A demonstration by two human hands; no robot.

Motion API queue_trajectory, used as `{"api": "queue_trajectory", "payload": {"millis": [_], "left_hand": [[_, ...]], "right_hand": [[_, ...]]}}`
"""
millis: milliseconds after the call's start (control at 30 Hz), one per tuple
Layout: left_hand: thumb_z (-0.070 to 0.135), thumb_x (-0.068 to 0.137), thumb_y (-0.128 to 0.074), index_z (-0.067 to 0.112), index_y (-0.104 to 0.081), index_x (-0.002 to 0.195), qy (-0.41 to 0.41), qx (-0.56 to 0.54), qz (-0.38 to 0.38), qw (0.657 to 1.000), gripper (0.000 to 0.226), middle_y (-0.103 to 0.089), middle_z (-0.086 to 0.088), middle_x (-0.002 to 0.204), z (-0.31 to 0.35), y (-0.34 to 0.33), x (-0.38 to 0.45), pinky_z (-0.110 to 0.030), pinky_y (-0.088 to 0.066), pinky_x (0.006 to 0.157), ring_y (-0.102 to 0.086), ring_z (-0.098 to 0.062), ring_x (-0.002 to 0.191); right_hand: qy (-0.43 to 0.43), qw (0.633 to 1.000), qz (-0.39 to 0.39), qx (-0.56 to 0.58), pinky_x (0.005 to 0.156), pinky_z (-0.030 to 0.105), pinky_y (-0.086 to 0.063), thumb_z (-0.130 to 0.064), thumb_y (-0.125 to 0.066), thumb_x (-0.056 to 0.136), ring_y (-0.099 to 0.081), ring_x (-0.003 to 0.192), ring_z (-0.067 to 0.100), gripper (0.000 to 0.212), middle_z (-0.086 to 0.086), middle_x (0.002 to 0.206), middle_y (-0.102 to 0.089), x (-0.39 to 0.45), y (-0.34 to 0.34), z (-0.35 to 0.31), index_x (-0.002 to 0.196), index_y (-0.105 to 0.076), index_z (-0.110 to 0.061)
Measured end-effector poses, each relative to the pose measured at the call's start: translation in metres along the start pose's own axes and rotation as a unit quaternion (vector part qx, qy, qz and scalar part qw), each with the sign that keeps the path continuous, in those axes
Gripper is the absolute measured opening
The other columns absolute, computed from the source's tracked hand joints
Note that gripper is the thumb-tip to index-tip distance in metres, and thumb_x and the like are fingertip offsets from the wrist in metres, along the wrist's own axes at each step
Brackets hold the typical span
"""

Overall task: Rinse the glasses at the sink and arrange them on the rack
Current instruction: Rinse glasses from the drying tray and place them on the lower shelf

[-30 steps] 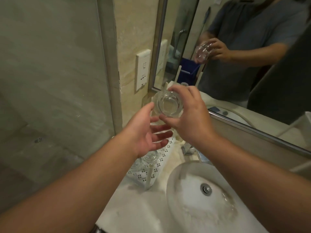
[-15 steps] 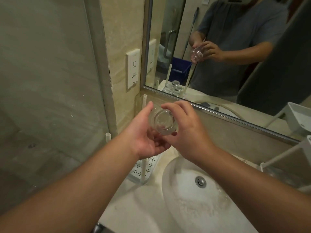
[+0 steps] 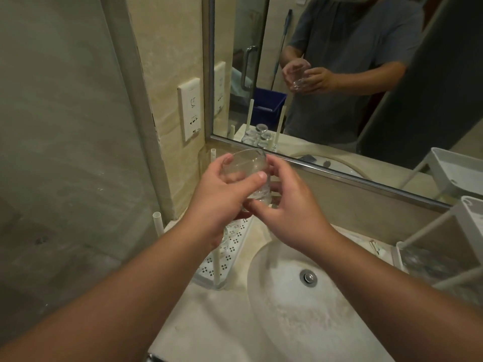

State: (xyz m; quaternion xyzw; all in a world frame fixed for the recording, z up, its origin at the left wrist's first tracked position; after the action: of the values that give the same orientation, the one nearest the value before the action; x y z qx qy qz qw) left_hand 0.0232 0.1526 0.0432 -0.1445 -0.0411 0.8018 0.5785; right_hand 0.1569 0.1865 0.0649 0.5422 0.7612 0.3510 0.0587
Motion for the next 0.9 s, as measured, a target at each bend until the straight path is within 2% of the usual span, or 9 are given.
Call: {"api": "queue_trajectory", "payload": {"millis": [67, 200, 300, 400, 500, 633, 733, 800, 900], "left_hand": [[0.022, 0.071, -0.087, 0.036, -0.048, 0.137, -0.020, 0.022, -0.016, 0.999, 0.078, -0.066, 0.005, 0.121, -0.004, -0.007, -0.001, -0.045, -0.062, 0.075, -0.073, -0.011, 0.093], [0.007, 0.068, -0.086, 0.043, -0.052, 0.125, -0.035, 0.026, -0.044, 0.998, 0.076, -0.060, 0.008, 0.127, -0.015, -0.020, -0.001, -0.043, -0.060, 0.084, -0.067, -0.020, 0.110], [0.000, 0.069, -0.084, 0.049, -0.053, 0.117, -0.028, 0.015, -0.062, 0.998, 0.075, -0.057, 0.007, 0.133, -0.026, -0.029, -0.002, -0.046, -0.056, 0.093, -0.063, -0.022, 0.117], [-0.003, 0.069, -0.084, 0.047, -0.052, 0.124, -0.023, 0.019, -0.077, 0.997, 0.081, -0.056, 0.009, 0.136, -0.036, -0.040, -0.005, -0.048, -0.050, 0.101, -0.057, -0.023, 0.125], [-0.006, 0.071, -0.082, 0.045, -0.051, 0.126, -0.015, 0.015, -0.092, 0.996, 0.081, -0.056, 0.010, 0.135, -0.047, -0.055, -0.007, -0.042, -0.053, 0.099, -0.057, -0.019, 0.126], [-0.006, 0.071, -0.082, 0.049, -0.053, 0.119, -0.004, 0.023, -0.117, 0.993, 0.078, -0.057, 0.011, 0.131, -0.060, -0.082, -0.012, -0.042, -0.052, 0.100, -0.057, -0.014, 0.124], [-0.006, 0.073, -0.081, 0.049, -0.053, 0.120, 0.008, 0.033, -0.140, 0.990, 0.078, -0.058, 0.011, 0.131, -0.073, -0.108, -0.019, -0.041, -0.052, 0.100, -0.056, -0.010, 0.124], [-0.006, 0.073, -0.081, 0.048, -0.053, 0.119, 0.021, 0.037, -0.157, 0.987, 0.076, -0.057, 0.008, 0.133, -0.082, -0.127, -0.024, -0.040, -0.053, 0.098, -0.057, -0.013, 0.123], [-0.001, 0.068, -0.082, 0.048, -0.054, 0.117, 0.052, 0.045, -0.188, 0.980, 0.074, -0.055, 0.006, 0.134, -0.096, -0.159, -0.034, -0.042, -0.052, 0.100, -0.058, -0.017, 0.124]], "right_hand": [[-0.020, 1.000, -0.002, 0.016, 0.095, 0.036, -0.053, -0.042, -0.081, 0.073, -0.054, 0.119, 0.006, 0.089, -0.015, 0.135, -0.049, -0.001, 0.000, 0.008, 0.146, -0.030, -0.039], [-0.045, 0.999, -0.002, 0.020, 0.093, 0.037, -0.053, -0.028, -0.083, 0.070, -0.057, 0.114, 0.009, 0.093, -0.013, 0.129, -0.049, -0.006, -0.002, 0.024, 0.146, -0.030, -0.036], [-0.054, 0.998, 0.015, 0.017, 0.089, 0.026, -0.050, -0.028, -0.084, 0.069, -0.056, 0.112, 0.005, 0.092, -0.014, 0.127, -0.050, -0.014, 0.000, 0.035, 0.142, -0.030, -0.039], [-0.072, 0.997, 0.022, 0.023, 0.088, 0.016, -0.046, -0.030, -0.083, 0.068, -0.055, 0.112, 0.001, 0.094, -0.013, 0.131, -0.051, -0.023, 0.006, 0.046, 0.144, -0.028, -0.039], [-0.090, 0.995, 0.029, 0.023, 0.083, 0.010, -0.042, -0.031, -0.083, 0.067, -0.054, 0.108, -0.004, 0.097, -0.015, 0.130, -0.051, -0.033, 0.015, 0.057, 0.144, -0.026, -0.041], [-0.116, 0.992, 0.049, 0.026, 0.085, 0.014, -0.045, -0.029, -0.084, 0.067, -0.055, 0.112, 0.003, 0.096, -0.015, 0.132, -0.051, -0.052, 0.034, 0.079, 0.143, -0.027, -0.043], [-0.138, 0.988, 0.062, 0.036, 0.092, 0.027, -0.051, -0.031, -0.083, 0.065, -0.054, 0.114, 0.001, 0.097, -0.017, 0.131, -0.049, -0.069, 0.051, 0.095, 0.143, -0.027, -0.043], [-0.154, 0.985, 0.075, 0.036, 0.091, 0.033, -0.053, -0.035, -0.081, 0.062, -0.053, 0.113, 0.000, 0.098, -0.018, 0.130, -0.048, -0.082, 0.064, 0.107, 0.143, -0.026, -0.044], [-0.179, 0.977, 0.106, 0.038, 0.091, 0.034, -0.053, -0.034, -0.083, 0.063, -0.054, 0.112, 0.002, 0.096, -0.019, 0.129, -0.049, -0.105, 0.086, 0.129, 0.142, -0.030, -0.043]]}}
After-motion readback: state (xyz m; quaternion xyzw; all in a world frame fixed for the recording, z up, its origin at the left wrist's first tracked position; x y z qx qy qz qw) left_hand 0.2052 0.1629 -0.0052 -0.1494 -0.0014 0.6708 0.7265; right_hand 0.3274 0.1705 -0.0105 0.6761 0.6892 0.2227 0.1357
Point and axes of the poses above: each hand's wrist, its own x-axis towards the middle knuckle, its own y-axis out of the back of the hand, z = x × y, the point moved 7 cm from there along x, towards the middle knuckle
